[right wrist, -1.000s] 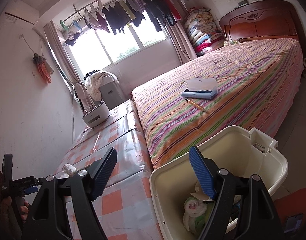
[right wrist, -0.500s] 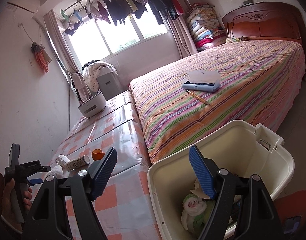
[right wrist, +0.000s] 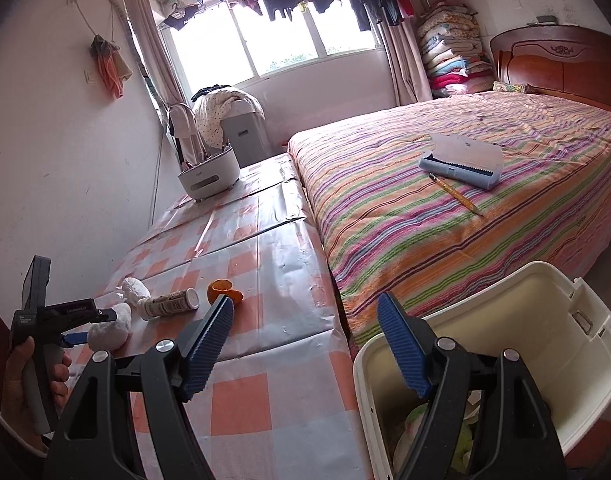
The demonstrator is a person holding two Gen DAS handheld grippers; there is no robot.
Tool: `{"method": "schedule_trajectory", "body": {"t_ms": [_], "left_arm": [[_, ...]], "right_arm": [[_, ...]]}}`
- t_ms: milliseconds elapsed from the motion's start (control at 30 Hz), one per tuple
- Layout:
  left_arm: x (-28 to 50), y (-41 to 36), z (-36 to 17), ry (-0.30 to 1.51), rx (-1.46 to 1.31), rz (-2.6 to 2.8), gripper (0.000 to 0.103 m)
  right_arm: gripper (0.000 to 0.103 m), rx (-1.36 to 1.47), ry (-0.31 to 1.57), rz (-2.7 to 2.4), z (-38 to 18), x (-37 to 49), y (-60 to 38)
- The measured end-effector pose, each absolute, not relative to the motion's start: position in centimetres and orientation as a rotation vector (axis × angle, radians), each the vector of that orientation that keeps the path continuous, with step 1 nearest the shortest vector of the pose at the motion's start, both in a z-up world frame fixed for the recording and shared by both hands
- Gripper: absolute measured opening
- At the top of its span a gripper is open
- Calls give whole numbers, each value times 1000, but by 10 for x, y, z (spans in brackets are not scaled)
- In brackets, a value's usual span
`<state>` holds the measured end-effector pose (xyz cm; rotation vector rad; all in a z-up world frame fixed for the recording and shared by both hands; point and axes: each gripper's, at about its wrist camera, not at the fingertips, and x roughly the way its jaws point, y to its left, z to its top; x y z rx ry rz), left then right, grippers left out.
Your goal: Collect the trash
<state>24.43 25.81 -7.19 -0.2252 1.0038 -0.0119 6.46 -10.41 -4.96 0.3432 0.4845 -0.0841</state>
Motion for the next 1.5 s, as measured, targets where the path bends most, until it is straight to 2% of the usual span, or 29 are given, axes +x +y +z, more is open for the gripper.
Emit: {"method": "schedule_trajectory", "body": {"t_ms": [167,400,833,1200,1233,1367,1500], "left_arm": [[247,258,-74,998,-211,-6,87],[249,264,-79,991,-213,-4,87],[243,265,-79,967,-209,-16,68],[233,258,-71,943,-186,-28,63],[232,257,-70,938,-185,-33,63],[223,251,-62,916,-177,-42,63],[212,244,-55,895,-162,-57,63]], "right_arm": [[73,224,494,47,-35,112,-69],[72,157,622,242,-54,179,-34],[72,140,779,299,-92,236,-40],[72,66,891,260,-106,258,-25],[70,55,899,267,-108,259,-22],[35,4,893,277,-107,257,-12],[30,20,888,285,-106,250,-12]]}}
